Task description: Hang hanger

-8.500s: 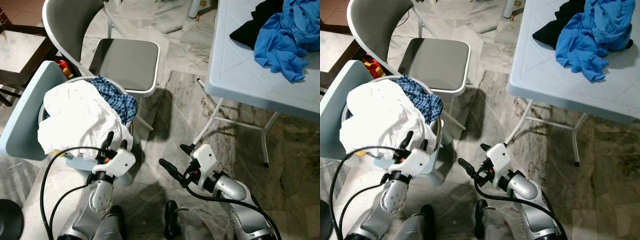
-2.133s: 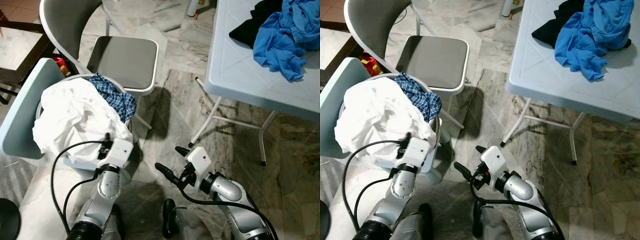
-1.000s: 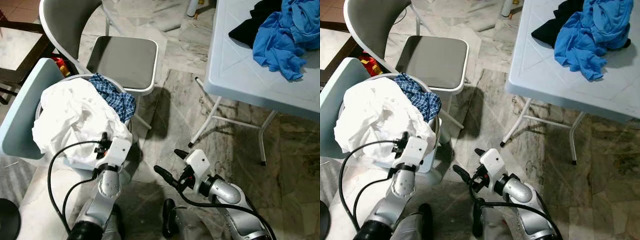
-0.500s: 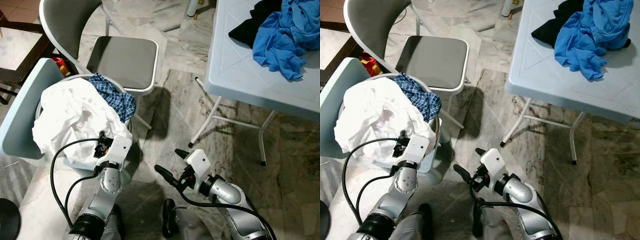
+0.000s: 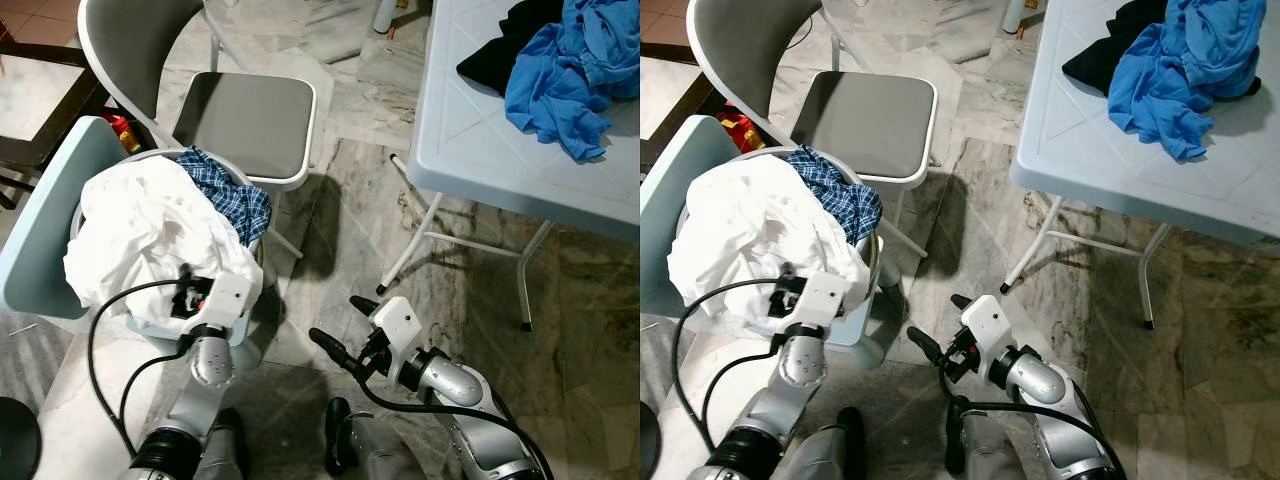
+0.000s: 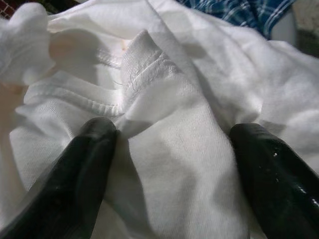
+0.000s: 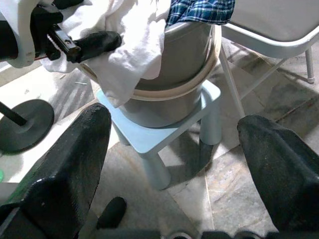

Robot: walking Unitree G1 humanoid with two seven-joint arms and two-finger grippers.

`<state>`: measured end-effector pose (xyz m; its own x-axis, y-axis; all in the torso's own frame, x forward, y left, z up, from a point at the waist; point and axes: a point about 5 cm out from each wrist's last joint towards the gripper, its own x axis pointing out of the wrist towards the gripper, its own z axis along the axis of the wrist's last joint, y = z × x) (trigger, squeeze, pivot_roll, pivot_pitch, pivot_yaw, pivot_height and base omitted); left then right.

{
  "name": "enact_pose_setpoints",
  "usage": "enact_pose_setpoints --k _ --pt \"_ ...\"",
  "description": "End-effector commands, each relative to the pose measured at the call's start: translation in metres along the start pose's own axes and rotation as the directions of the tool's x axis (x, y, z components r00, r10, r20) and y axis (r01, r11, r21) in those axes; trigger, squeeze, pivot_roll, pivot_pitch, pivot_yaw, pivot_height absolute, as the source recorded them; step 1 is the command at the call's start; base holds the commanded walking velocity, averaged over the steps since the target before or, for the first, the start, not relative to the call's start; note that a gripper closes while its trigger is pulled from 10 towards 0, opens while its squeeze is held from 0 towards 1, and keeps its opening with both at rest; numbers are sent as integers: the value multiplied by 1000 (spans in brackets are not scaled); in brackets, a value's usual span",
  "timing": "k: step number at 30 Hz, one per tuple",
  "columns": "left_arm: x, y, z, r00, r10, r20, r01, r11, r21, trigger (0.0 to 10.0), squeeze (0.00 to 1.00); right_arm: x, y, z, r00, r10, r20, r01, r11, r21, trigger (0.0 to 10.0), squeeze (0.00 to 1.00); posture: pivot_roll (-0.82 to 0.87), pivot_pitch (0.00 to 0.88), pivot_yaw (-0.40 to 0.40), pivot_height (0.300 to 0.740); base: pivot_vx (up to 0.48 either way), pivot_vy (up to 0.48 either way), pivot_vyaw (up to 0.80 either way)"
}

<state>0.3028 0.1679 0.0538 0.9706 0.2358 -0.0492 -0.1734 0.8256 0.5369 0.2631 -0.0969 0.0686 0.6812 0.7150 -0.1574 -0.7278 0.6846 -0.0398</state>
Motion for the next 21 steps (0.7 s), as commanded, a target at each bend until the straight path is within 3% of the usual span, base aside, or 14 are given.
enact_pose_setpoints --k 1,7,12,16,19,21 --pt "-7 1 -18 998 -5 -70 5 1000 -4 0 0 -5 0 -9 999 -7 -34 7 1000 13 10000 0 -128 310 -101 740 0 0 0" --pt "-5 9 -16 998 33 -55 -34 999 -26 0 0 -5 -2 -9 999 -2 -36 2 1000 7 10000 0 -122 309 -108 740 0 0 0" --pt "-7 26 -7 987 160 10 -159 983 -89 0 0 -5 -2 -9 999 -1 -37 1 1000 4 10000 0 -119 312 -111 740 0 0 0" --pt "-10 40 -6 970 243 6 -239 958 -162 0 0 -5 -2 -9 999 1 -40 -1 1000 3 10000 0 -117 315 -113 740 0 0 0" --pt "-11 43 -6 970 243 12 -237 958 -163 0 0 -4 -2 -9 999 2 -42 -2 1000 2 10000 0 -113 316 -115 740 0 0 0" --pt "-11 39 -3 979 195 62 -188 977 -102 0 0 -4 -1 -10 999 4 -44 -4 1000 1 10000 0 -112 316 -115 740 0 0 0"
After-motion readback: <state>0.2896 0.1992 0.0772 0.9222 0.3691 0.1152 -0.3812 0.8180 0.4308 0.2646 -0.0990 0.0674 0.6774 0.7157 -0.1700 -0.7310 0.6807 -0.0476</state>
